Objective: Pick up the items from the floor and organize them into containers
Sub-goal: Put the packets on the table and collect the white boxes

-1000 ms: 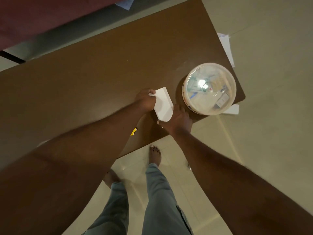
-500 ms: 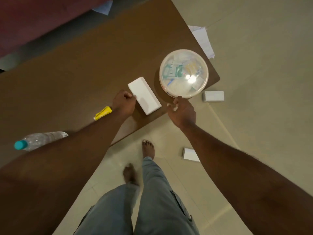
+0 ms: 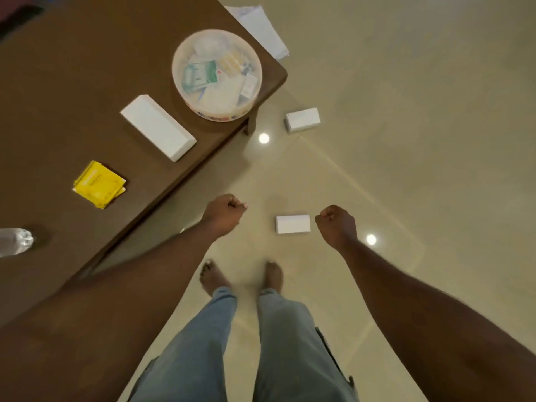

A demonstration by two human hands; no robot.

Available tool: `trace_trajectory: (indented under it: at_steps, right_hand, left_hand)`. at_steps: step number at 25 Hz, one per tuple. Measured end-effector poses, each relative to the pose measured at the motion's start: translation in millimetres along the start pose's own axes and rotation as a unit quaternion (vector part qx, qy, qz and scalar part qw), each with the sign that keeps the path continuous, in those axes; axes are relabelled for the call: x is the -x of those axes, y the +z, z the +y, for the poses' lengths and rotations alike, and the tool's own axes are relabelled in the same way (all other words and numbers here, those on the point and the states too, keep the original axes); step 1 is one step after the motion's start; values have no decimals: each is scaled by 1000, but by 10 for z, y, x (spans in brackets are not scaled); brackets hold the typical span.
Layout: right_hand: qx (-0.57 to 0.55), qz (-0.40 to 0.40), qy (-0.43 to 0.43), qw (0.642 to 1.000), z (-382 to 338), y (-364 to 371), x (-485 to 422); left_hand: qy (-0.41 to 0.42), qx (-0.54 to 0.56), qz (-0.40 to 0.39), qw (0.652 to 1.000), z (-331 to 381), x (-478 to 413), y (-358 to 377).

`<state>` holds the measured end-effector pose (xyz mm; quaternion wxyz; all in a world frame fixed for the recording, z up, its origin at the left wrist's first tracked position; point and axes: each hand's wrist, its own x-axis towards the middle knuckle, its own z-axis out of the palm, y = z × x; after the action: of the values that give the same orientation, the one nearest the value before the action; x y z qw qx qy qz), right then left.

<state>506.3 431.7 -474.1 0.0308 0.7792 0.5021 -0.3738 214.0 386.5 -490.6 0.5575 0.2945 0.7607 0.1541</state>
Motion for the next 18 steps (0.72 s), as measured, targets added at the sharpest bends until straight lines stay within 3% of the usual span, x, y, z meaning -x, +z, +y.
trace_trajectory:
  at_steps: [11,13,18]
  right_hand:
    - [-66,-62,26,996,1957,719,-1447]
    - [-86,-69,65,992,2449,1054,-1913]
    - [-205,-103,191,954,2827,1746,-2645]
  left_hand:
    - [-3,-216,-86,973,-346,-1235,2412]
    - [28,-257,-95,961,-544,-1760,2998]
    - [53,-348,-74,933,-883,-2666,3559]
